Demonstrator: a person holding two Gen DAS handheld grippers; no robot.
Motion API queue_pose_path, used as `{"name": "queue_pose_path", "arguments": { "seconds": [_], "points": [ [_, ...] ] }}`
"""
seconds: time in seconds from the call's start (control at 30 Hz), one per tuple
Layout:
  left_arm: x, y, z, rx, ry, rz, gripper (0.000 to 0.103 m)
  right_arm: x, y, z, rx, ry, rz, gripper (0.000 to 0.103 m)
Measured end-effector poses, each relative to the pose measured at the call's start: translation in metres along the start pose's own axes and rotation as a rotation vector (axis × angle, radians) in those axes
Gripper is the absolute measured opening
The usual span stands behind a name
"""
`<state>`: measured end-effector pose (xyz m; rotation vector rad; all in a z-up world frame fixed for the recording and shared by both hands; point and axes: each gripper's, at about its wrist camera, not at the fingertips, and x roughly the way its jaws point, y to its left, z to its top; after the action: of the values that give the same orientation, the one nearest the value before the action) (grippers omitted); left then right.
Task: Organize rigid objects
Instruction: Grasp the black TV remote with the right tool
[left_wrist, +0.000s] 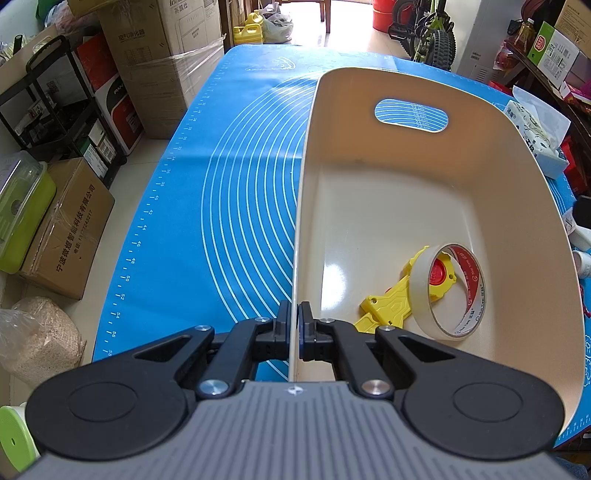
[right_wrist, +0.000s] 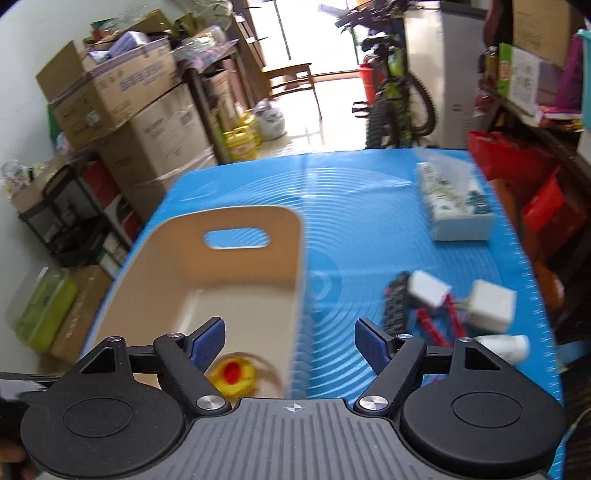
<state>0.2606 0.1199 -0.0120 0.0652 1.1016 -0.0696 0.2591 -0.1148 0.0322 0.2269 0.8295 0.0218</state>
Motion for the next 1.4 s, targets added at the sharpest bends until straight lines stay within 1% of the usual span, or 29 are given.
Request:
{"name": "queue_pose_path", "arguments": {
  "seconds": [0.13, 0.27, 0.5, 0.67, 0.83, 0.97, 1.03, 1.1, 1.13, 1.23, 1.3, 1.4],
  "points": [
    [0.000, 0.001, -0.001, 0.001, 0.000, 0.000, 0.005, 0.010, -0.022, -0.007, 0.001, 0.000, -0.063, 0.081],
    [0.000, 0.000, -0.001, 0.001, 0.000, 0.000, 0.006, 0.026, -0.041, -0.019, 0.018, 0.016, -0.090, 0.081],
    [0.000, 0.000, -0.001, 0.002, -0.001, 0.001, 0.006, 0.052, -0.055, -0.037, 0.012, 0.046, -0.104, 0.080],
    [0.000, 0.002, -0.001, 0.004, -0.001, 0.005, 0.006, 0.065, -0.061, -0.041, 0.019, 0.041, -0.113, 0.076],
    [0.000, 0.002, -0.001, 0.005, -0.001, 0.006, 0.006, 0.081, -0.066, -0.041, 0.028, 0.051, -0.100, 0.067],
    [0.000, 0.002, -0.001, 0.005, -0.001, 0.006, 0.006, 0.093, -0.065, -0.044, 0.019, 0.066, -0.090, 0.064],
    [0.000, 0.002, -0.001, 0.005, -0.001, 0.006, 0.006, 0.099, -0.063, -0.046, 0.013, 0.075, -0.085, 0.058],
    [0.000, 0.002, 0.000, 0.005, -0.001, 0.006, 0.006, 0.103, -0.063, -0.048, 0.012, 0.072, -0.088, 0.055],
    [0.000, 0.002, 0.000, 0.005, -0.001, 0.006, 0.006, 0.105, -0.064, -0.048, 0.016, 0.065, -0.085, 0.051],
    [0.000, 0.002, -0.001, 0.005, -0.001, 0.007, 0.006, 0.108, -0.064, -0.050, 0.023, 0.050, -0.086, 0.047],
    [0.000, 0.003, -0.001, 0.006, -0.001, 0.009, 0.006, 0.108, -0.064, -0.050, 0.024, 0.046, -0.097, 0.036],
    [-0.001, 0.004, -0.001, 0.006, -0.001, 0.010, 0.006, 0.108, -0.064, -0.052, 0.011, 0.033, -0.091, 0.033]
  ]
}}
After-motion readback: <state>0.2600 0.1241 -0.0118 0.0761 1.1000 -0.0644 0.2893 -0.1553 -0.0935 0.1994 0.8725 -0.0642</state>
